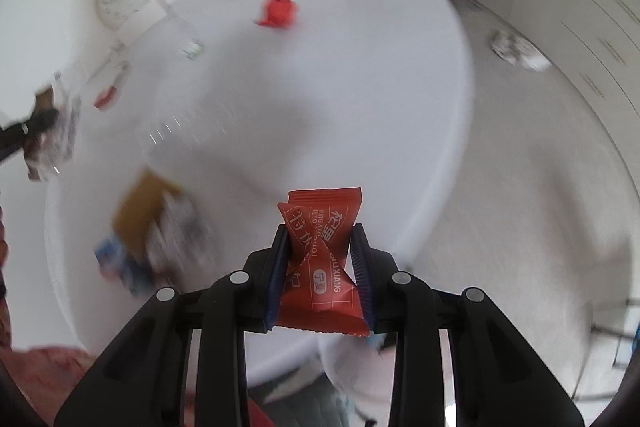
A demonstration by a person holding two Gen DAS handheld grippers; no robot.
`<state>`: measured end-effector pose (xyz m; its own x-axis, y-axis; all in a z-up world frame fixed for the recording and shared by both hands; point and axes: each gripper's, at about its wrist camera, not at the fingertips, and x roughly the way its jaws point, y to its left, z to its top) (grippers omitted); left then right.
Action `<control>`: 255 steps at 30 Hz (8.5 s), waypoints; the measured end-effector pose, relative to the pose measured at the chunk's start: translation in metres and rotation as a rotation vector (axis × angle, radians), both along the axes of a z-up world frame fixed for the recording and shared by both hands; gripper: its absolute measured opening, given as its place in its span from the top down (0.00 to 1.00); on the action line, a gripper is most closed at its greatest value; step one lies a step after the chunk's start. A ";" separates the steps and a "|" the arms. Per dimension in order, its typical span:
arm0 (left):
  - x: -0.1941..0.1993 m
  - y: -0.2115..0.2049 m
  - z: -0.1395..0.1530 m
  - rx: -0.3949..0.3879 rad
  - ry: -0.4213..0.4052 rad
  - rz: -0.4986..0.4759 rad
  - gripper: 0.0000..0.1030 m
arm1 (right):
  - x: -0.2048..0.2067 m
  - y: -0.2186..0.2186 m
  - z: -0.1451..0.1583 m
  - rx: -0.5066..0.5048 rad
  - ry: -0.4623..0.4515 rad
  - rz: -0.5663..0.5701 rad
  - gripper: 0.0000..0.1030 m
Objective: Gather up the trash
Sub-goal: 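Carry the snack bag with the left tool to the bin while the right tool drops the red wrapper in, then move both tools back over the trash pile on the table, then grasp the brown cardboard with the left tool while the right tool grasps crumpled white paper, then carry the cardboard with the left tool to the bin while the right tool drops the paper in, then move both tools back over the table, then grasp the brown-and-white printed snack wrapper with the right tool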
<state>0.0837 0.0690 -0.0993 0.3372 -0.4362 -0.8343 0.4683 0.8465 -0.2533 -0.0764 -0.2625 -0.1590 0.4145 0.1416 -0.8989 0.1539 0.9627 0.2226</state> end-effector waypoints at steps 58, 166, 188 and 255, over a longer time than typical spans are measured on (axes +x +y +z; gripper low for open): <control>-0.120 -0.155 -0.021 0.131 -0.023 -0.275 0.10 | -0.094 -0.076 0.019 -0.075 -0.107 -0.127 0.06; -0.096 -0.135 -0.016 0.019 0.014 -0.326 0.57 | -0.104 -0.032 -0.096 0.054 0.143 -0.066 0.36; -0.166 -0.261 -0.111 0.171 0.223 -0.530 0.30 | -0.167 -0.120 -0.070 -0.019 0.105 -0.262 0.03; -0.162 0.099 -0.059 0.161 0.111 0.453 0.11 | 0.034 0.169 -0.056 -0.050 0.033 0.539 0.28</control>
<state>-0.0785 0.1681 -0.1587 0.3683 -0.1292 -0.9207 0.0215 0.9912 -0.1305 -0.0422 -0.0933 -0.2151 0.2660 0.2834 -0.9214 -0.3585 0.9163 0.1783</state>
